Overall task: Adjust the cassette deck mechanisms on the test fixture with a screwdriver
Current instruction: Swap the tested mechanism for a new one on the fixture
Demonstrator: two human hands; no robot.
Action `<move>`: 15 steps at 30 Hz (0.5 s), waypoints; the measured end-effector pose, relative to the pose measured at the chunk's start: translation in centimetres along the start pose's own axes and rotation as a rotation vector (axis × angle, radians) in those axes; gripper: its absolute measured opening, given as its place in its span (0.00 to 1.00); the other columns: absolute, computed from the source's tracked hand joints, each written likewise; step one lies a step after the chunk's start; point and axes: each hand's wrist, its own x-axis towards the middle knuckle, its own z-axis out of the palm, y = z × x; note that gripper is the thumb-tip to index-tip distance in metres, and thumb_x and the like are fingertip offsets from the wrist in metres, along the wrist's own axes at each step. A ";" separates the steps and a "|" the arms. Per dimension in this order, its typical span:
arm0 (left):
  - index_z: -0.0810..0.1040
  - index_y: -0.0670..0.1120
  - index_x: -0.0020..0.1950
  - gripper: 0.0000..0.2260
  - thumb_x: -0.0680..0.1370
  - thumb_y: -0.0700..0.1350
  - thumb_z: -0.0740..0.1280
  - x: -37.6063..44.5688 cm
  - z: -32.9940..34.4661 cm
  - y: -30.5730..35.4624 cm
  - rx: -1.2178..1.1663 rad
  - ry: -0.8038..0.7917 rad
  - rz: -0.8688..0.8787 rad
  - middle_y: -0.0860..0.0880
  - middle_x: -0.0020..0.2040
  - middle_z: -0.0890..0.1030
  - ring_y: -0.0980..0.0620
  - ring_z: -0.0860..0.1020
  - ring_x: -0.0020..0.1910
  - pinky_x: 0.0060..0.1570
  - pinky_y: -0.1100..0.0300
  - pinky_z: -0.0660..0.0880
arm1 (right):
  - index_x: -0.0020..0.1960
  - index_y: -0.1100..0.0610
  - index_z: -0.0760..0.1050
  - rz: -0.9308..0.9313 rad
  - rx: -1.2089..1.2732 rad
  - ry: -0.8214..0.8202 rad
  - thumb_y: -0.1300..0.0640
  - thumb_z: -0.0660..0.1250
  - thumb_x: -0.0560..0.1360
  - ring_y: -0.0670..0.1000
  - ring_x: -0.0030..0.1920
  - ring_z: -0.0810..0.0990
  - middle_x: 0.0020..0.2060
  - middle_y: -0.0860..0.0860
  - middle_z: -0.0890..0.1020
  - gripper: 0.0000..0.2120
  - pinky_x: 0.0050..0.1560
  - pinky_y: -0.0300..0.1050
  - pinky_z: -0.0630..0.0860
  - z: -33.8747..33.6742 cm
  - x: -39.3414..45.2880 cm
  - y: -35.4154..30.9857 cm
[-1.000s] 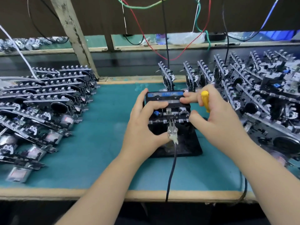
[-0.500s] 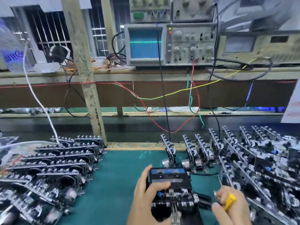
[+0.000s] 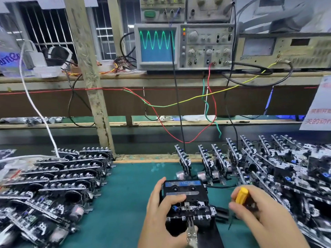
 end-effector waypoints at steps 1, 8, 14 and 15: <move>0.73 0.72 0.61 0.28 0.63 0.63 0.77 0.0 -0.1 0.0 0.002 -0.004 0.008 0.72 0.77 0.48 0.61 0.62 0.76 0.63 0.70 0.67 | 0.43 0.44 0.79 -0.031 -0.002 0.010 0.59 0.76 0.72 0.42 0.43 0.80 0.44 0.36 0.80 0.11 0.43 0.33 0.74 0.1 0.0 0.0; 0.73 0.73 0.60 0.29 0.61 0.68 0.76 0.2 0.0 -0.2 0.023 0.027 0.071 0.71 0.77 0.52 0.68 0.58 0.75 0.62 0.72 0.64 | 0.54 0.15 0.56 -0.034 -0.093 -0.154 0.35 0.54 0.70 0.39 0.65 0.66 0.63 0.37 0.72 0.17 0.66 0.44 0.65 3.4 -0.9 -0.6; 0.77 0.71 0.57 0.27 0.59 0.63 0.76 0.6 0.1 -0.5 0.009 0.033 0.071 0.66 0.77 0.60 0.50 0.70 0.72 0.67 0.47 0.71 | 0.56 0.32 0.58 0.016 -0.006 -0.257 0.28 0.58 0.63 0.28 0.63 0.57 0.63 0.33 0.62 0.25 0.66 0.40 0.63 4.5 -1.7 0.2; 0.78 0.71 0.57 0.27 0.59 0.63 0.75 0.7 0.1 -0.4 0.021 0.043 0.090 0.65 0.77 0.61 0.50 0.70 0.72 0.67 0.48 0.70 | 0.56 0.32 0.57 0.020 0.022 -0.261 0.31 0.62 0.66 0.28 0.62 0.59 0.64 0.34 0.63 0.22 0.64 0.37 0.63 4.5 -1.8 0.2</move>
